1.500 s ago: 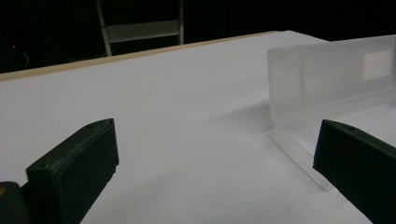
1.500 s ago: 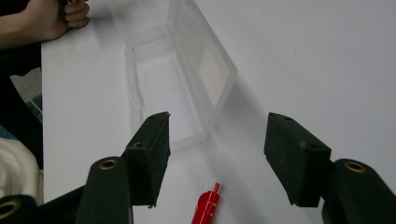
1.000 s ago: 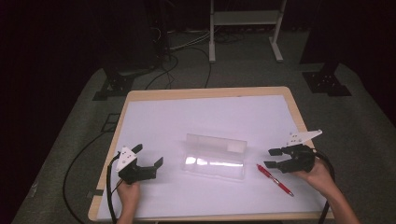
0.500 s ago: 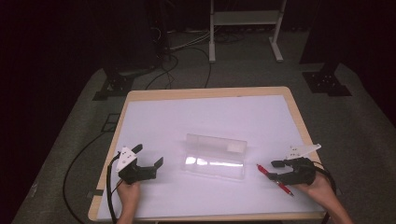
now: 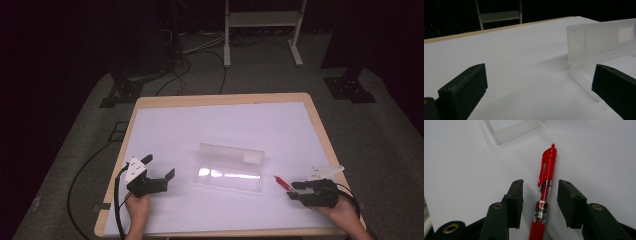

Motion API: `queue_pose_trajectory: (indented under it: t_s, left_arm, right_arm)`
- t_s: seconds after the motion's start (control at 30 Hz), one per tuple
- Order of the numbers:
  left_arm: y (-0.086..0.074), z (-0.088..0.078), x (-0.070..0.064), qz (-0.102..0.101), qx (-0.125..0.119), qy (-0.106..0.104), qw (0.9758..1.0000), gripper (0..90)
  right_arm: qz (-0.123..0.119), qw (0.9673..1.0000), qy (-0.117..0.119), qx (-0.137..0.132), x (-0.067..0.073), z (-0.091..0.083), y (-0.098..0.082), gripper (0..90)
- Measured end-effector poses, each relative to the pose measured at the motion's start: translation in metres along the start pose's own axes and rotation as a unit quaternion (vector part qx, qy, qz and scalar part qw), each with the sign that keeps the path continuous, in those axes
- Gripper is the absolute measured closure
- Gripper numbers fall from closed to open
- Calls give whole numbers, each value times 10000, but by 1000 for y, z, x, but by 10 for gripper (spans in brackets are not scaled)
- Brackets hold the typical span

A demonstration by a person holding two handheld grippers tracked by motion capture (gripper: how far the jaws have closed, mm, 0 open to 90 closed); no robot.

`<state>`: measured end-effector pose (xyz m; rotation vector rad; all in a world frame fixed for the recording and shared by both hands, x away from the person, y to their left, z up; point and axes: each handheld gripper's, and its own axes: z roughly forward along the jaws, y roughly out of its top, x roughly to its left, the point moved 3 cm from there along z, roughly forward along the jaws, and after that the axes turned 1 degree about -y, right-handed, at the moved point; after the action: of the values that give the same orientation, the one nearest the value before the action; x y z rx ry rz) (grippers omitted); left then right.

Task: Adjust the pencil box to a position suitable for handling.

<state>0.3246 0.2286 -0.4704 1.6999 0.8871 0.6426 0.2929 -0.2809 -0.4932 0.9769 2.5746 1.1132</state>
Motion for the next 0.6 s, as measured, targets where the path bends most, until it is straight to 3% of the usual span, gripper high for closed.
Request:
queue_pose_trajectory:
  t_s: [0.23,0.6]
  left_arm:
    - [0,0,0,-4,2,-1,10000,0]
    - [0,0,0,1,-2,-7,10000,0]
  right_arm:
    - [-29,9996,-275,21,3,-3,-3,668]
    - [-35,9989,-465,53,4,-3,-4,754]
